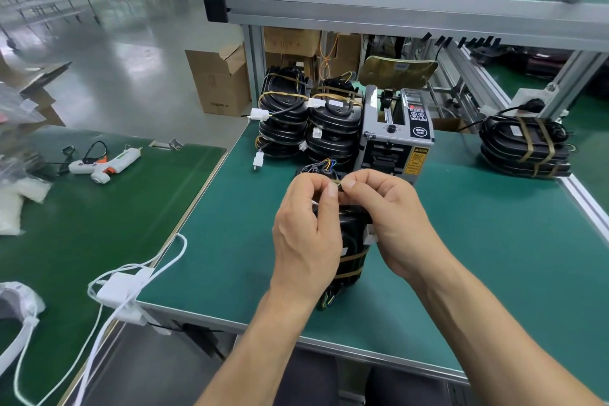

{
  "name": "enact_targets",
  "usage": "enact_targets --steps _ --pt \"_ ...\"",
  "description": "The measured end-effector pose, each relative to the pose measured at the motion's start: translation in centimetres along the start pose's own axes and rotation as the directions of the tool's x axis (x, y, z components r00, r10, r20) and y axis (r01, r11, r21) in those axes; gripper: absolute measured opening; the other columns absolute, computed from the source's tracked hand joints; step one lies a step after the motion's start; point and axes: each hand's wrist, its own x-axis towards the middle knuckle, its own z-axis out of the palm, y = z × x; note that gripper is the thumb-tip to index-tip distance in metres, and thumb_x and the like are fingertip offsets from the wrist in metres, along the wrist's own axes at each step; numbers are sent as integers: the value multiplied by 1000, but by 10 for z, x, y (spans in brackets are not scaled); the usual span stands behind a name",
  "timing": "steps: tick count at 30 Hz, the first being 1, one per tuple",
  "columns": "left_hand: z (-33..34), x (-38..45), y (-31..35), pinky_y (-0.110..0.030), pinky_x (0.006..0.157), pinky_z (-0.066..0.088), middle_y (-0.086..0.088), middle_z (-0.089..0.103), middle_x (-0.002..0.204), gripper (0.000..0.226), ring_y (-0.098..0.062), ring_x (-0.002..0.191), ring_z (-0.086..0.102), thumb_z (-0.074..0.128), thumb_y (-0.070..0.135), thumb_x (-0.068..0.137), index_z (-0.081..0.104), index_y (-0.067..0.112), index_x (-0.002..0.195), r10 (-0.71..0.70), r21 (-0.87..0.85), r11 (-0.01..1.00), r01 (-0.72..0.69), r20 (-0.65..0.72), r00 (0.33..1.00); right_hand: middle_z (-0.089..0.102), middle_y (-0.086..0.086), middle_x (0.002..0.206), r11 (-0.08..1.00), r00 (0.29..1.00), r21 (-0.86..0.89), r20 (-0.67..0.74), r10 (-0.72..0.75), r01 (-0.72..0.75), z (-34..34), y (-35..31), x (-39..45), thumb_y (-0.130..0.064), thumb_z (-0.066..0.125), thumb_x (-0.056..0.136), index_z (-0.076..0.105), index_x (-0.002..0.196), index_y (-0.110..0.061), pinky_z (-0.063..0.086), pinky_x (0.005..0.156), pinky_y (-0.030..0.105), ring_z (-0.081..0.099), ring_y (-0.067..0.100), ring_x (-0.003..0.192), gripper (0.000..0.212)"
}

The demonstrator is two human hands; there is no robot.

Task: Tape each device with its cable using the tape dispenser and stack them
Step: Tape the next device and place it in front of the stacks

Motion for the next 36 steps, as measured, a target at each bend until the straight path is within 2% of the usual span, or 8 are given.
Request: enact_targets --steps 3,6,12,16,21,28,33,36 --pt "-1 1 -1 -43 83 56 -1 74 94 18 -23 92 70 55 18 112 65 12 99 -26 -32 999 25 -17 1000 70 4 81 999 1000 36 -1 18 -18 -2 -1 -1 -21 62 103 74 80 -20 55 73 24 68 12 78 26" --pt "-1 1 -1 -32 78 54 3 73 91 18 -17 87 69 57 18 111 66 13 97 -29 -35 999 28 -26 999 74 5 83 1000 1000 8 14 -12 12 -2 -4 -3 -26 69 96 76 82 -21 55 70 21 69 13 79 16" --pt "-1 2 -1 -19 73 46 10 66 85 19 -10 78 61 55 26 109 64 20 93 -19 -52 998 18 -27 999 76 6 85 999 999 -35 -1 -36 36 -2 -1 -2 -14 72 97 74 87 -15 56 72 23 70 14 80 10" --pt "-1 1 -1 -19 74 48 7 70 87 23 -11 82 64 51 33 107 65 20 94 -14 -80 997 12 -25 1000 78 6 86 999 999 -6 3 -33 33 -2 -2 -1 -11 71 97 74 89 -10 56 74 22 72 14 82 9" --pt "1 2 -3 -16 77 48 9 71 89 16 -6 83 66 56 28 106 66 19 97 -9 -85 996 6 -41 999 76 6 86 1000 1000 10 8 -23 23 -4 -1 -2 -9 69 97 72 88 -10 57 80 25 71 15 84 10" --pt "1 2 -5 -28 79 55 4 72 89 21 -15 87 70 54 28 106 64 13 97 15 -58 998 -19 -57 998 74 9 86 1000 1000 17 13 -24 24 -5 -1 -1 -10 70 96 71 90 -8 57 78 23 74 14 83 7" --pt "1 2 -4 -13 76 49 10 72 86 17 -7 85 70 55 26 105 64 17 94 20 -61 998 -24 -74 997 74 11 87 1000 1000 -4 -1 -29 29 -4 1 0 -21 69 92 70 88 -10 56 76 23 74 13 83 11" --pt "2 3 -7 -17 77 51 7 73 87 18 -10 86 71 55 27 105 65 15 95 15 -69 997 -20 -69 997 76 10 88 999 1000 -8 -5 -31 31 -5 1 0 -24 70 91 73 89 -12 57 79 25 74 15 85 12"
